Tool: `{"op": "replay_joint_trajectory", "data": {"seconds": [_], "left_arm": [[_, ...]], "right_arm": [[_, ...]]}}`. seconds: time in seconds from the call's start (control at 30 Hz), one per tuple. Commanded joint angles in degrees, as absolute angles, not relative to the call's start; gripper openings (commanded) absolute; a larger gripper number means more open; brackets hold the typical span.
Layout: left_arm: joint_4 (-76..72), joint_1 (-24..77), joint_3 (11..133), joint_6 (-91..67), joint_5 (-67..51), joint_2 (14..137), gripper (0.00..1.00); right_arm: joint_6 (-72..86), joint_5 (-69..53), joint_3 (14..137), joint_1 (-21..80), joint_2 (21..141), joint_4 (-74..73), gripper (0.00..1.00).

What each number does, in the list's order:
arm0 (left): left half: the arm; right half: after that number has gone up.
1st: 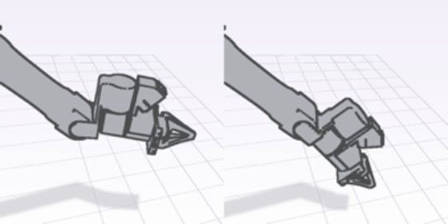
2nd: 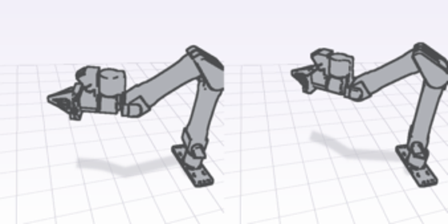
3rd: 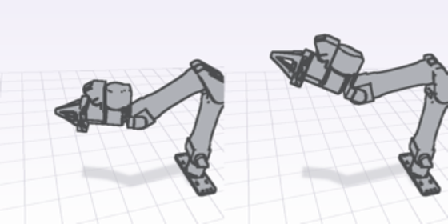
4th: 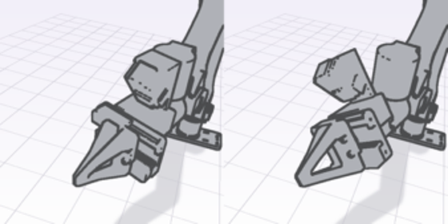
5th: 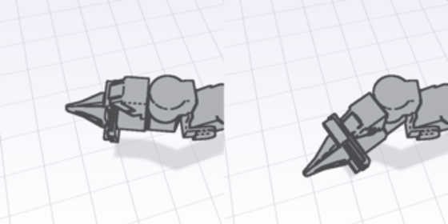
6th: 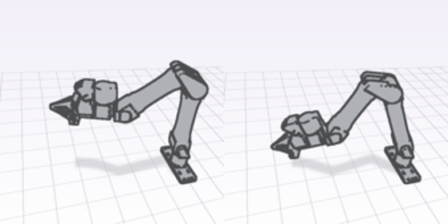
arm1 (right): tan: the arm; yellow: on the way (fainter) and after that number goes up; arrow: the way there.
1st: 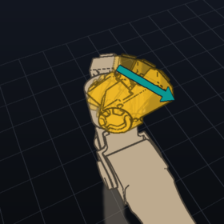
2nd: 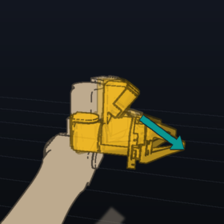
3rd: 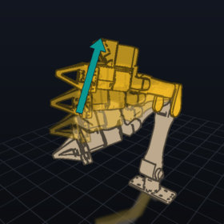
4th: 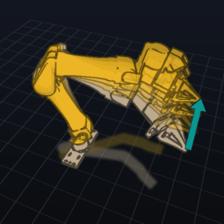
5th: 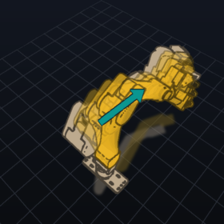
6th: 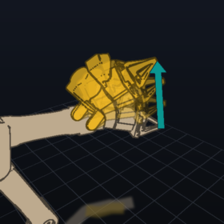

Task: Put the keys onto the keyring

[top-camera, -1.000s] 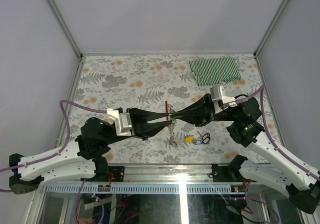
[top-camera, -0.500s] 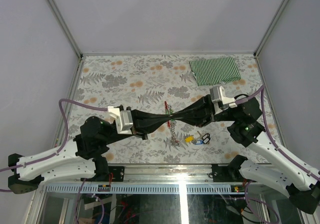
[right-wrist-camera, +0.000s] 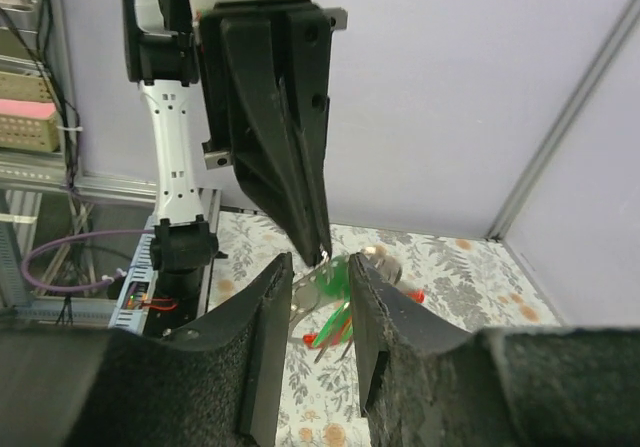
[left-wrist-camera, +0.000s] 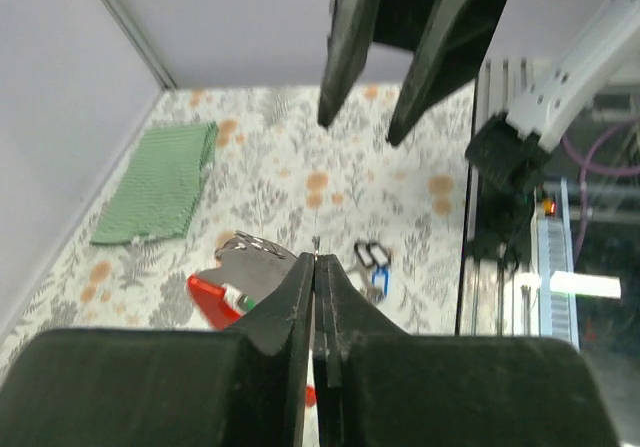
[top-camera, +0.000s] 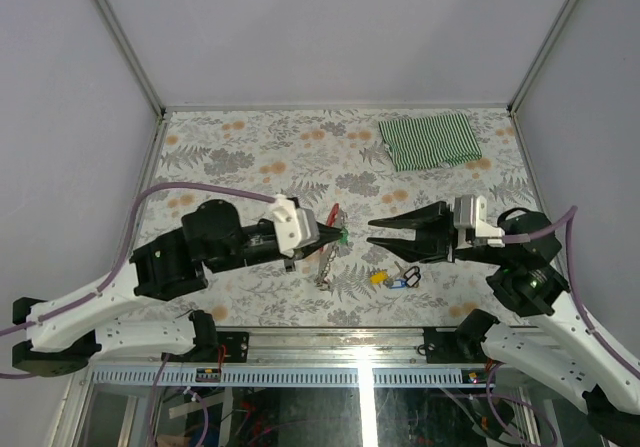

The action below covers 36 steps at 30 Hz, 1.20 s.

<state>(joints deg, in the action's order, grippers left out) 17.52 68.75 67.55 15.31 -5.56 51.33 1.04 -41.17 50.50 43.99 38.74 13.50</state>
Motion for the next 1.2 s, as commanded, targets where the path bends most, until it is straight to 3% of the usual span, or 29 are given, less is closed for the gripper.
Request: {"op": "replay_joint_trajectory", "data": {"seconds": [0.0, 0.8, 1.17], "left_arm": [[34.7, 68.9, 75.3, 21.6, -6.0, 56.7, 0.0], [67.2, 68.8, 95.0, 39.7, 9.4, 77.1, 0.0], [58.7, 68.9, 94.7, 39.0, -0.6, 72.3, 0.0]], "right_arm": [[-2.1, -36.6, 49.5, 44.3, 37.6, 11.2, 0.36], [-5.3, -33.2, 41.4, 44.4, 34.2, 6.5, 0.35], [-3.6, -39.8, 40.3, 45.0, 41.7, 17.7, 0.35]]}}
